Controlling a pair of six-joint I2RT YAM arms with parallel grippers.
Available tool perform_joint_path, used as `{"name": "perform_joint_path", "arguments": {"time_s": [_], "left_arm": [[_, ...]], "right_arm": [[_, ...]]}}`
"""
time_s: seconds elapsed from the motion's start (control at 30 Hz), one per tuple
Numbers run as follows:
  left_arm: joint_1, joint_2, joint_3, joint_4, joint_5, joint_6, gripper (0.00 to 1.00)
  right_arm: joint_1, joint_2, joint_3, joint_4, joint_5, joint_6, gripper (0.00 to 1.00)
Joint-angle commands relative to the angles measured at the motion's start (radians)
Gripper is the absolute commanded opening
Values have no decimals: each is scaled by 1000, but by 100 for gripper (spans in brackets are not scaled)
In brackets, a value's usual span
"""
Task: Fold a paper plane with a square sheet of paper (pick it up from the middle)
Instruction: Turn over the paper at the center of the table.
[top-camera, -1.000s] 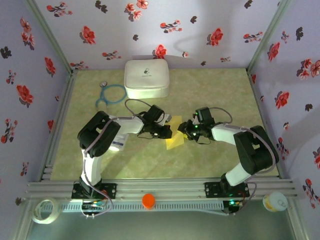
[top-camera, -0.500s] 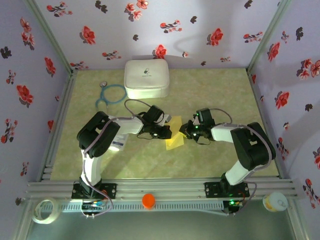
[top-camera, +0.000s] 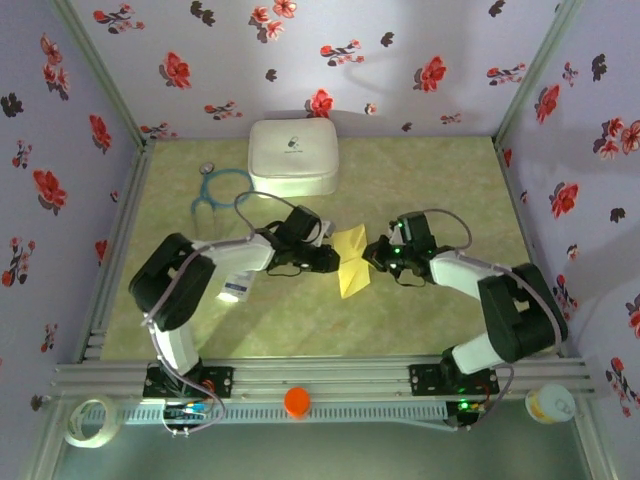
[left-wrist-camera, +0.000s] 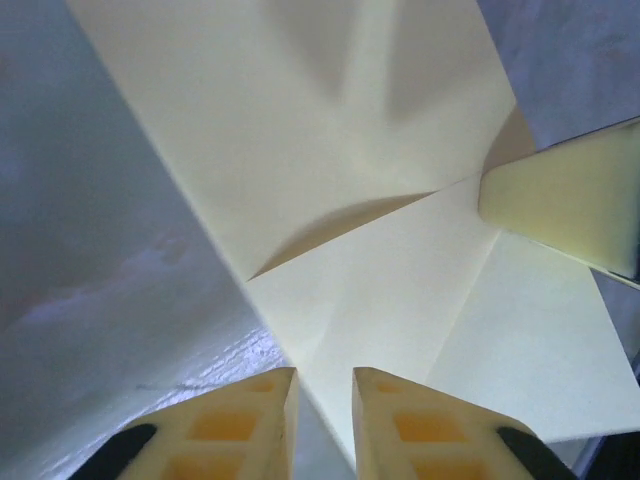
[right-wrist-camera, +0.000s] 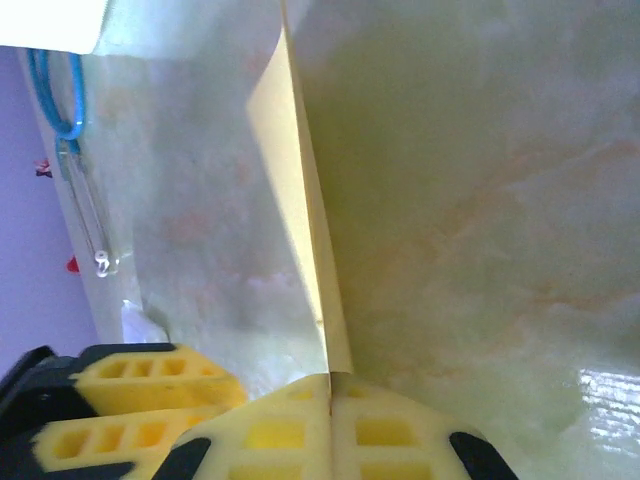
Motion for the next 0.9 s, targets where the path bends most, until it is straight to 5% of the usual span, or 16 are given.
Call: {"name": "perform_joint_path", "arguments": {"time_s": [0.0,0.4,0.47,0.8,0.87], "left_arm": [[7,-131,-45,-19,-157,48,28],[9,-463,-228,-5,-524,127,48],[9,-496,-248,11,-551,145,61],[14,-526,-286,-4,-722,173,81],[15,-534,-279,-46,-749,151,99]], "right_arm": [[28,-75,66,-174,115,-137,2],[214,-192,229,-504,559,-341,1],[253,-207,245,-533,642,-369,1],[330,-176,297,-609,794,-415,1],[351,-150,319,-641,830,-421,1]]}}
